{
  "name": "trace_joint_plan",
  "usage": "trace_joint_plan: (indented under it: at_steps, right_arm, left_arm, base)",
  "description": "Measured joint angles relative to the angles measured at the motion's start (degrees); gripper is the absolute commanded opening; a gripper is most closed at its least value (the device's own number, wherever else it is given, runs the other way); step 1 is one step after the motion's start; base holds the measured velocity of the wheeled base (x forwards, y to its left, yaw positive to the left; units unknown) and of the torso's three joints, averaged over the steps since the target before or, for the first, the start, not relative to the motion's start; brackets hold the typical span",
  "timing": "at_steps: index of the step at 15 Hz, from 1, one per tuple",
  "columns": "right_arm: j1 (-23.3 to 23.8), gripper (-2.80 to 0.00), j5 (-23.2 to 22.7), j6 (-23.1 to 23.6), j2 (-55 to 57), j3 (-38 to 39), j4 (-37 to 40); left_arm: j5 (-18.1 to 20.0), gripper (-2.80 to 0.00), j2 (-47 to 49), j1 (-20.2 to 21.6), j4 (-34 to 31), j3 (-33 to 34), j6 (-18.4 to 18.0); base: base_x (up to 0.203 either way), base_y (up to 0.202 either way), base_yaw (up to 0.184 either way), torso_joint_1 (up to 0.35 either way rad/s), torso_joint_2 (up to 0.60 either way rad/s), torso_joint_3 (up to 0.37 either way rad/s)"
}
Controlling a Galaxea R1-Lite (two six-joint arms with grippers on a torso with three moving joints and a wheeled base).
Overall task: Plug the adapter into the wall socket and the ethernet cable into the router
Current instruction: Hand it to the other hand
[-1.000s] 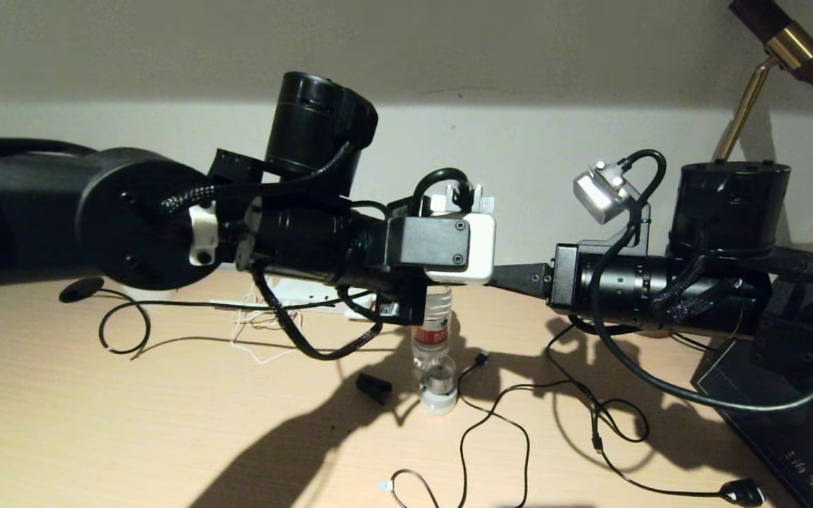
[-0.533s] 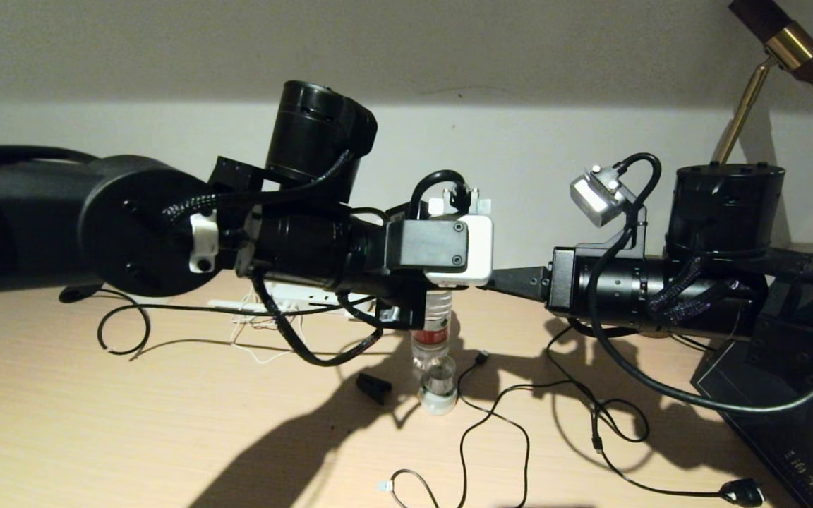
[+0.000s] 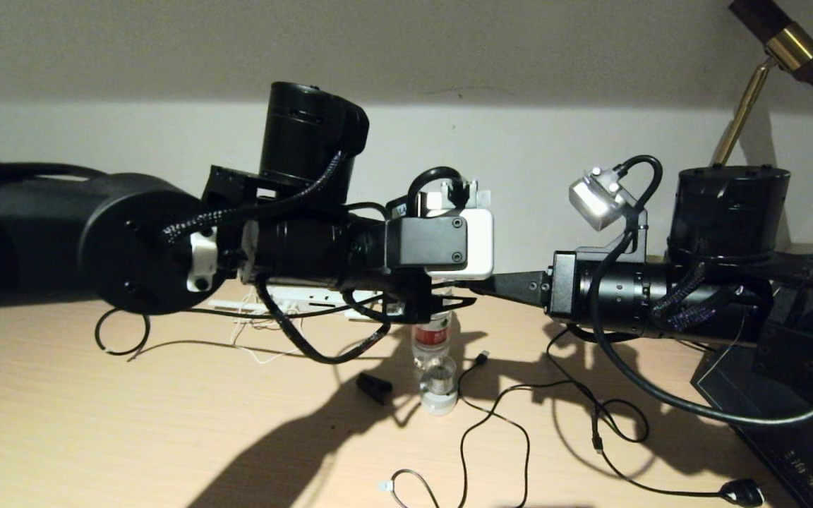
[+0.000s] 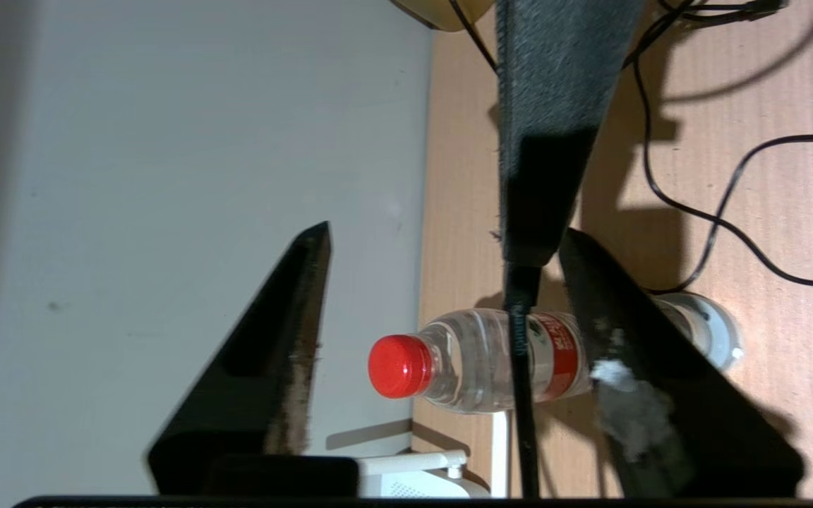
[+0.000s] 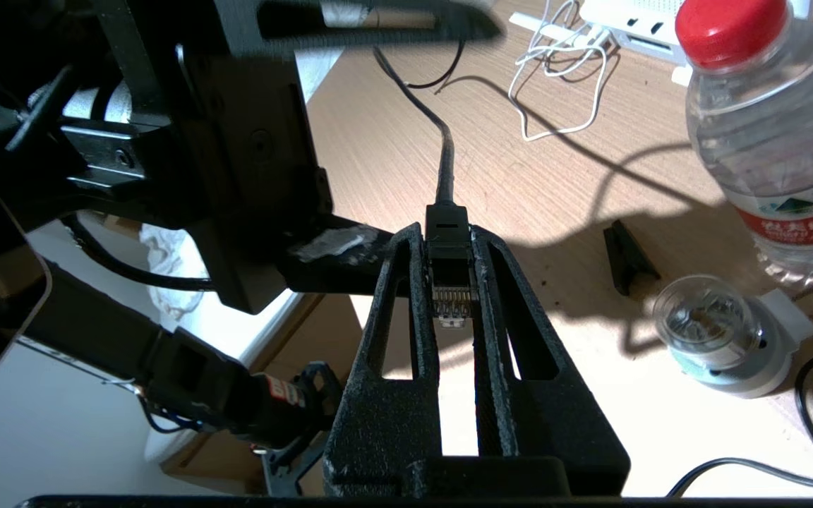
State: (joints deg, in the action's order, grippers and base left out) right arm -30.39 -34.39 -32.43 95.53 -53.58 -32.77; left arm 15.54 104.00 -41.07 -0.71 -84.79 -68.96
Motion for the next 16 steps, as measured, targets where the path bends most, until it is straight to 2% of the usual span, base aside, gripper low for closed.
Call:
trace_joint_plan:
  at_steps: [2,4,7,10,12,14,16]
  right_arm:
    - [0.2,-2.8,1.3,-3.0,-0.2,0.0,0.2]
    - [0.2,-2.8,2.9,-11.0,-1.0,-2.1,0.8]
    - [0.2,-2.8,1.5,-26.2,-2.0,-8.7,7.8]
    - [0.2,-2.8,-4.1,-34.8,-3.5,-11.6,11.9]
    - [0.4,-2.8,-4.4,-38.2,-4.1,-13.8,14.7]
    - [0.7,-2.8,-4.6,-38.7,-4.4,-16.5,19.1]
    - [1.1,-2.8,-5.2,-39.4,-4.4,-17.7,20.5]
  left_arm:
    - [0.2,0.0,-1.7,0.9,3.3,3.0,-0.1]
    - [2.5,0.0,-3.7,3.3,9.4,6.8,-0.3]
    - [10.5,0.0,-5.1,6.0,24.8,12.9,-0.3]
    - [18.5,0.0,-5.0,6.7,40.8,18.7,-0.3]
    - [21.9,0.0,-4.8,6.6,45.9,19.7,-0.4]
    - [25.5,0.0,-4.7,6.6,47.9,20.8,-0.3]
    - [26.4,0.0,-4.7,6.9,49.8,22.0,-0.4]
  base:
    - [0.0,0.0,0.0,0.0,0.0,0.0]
    - [0.0,0.0,0.0,0.0,0.0,0.0]
    - [0.0,0.0,0.0,0.0,0.0,0.0]
    - [0.0,0.0,0.0,0.0,0.0,0.0]
    - [0.0,0.0,0.0,0.0,0.0,0.0]
    - [0.0,0.0,0.0,0.0,0.0,0.0]
    - [0.0,0.0,0.0,0.0,0.0,0.0]
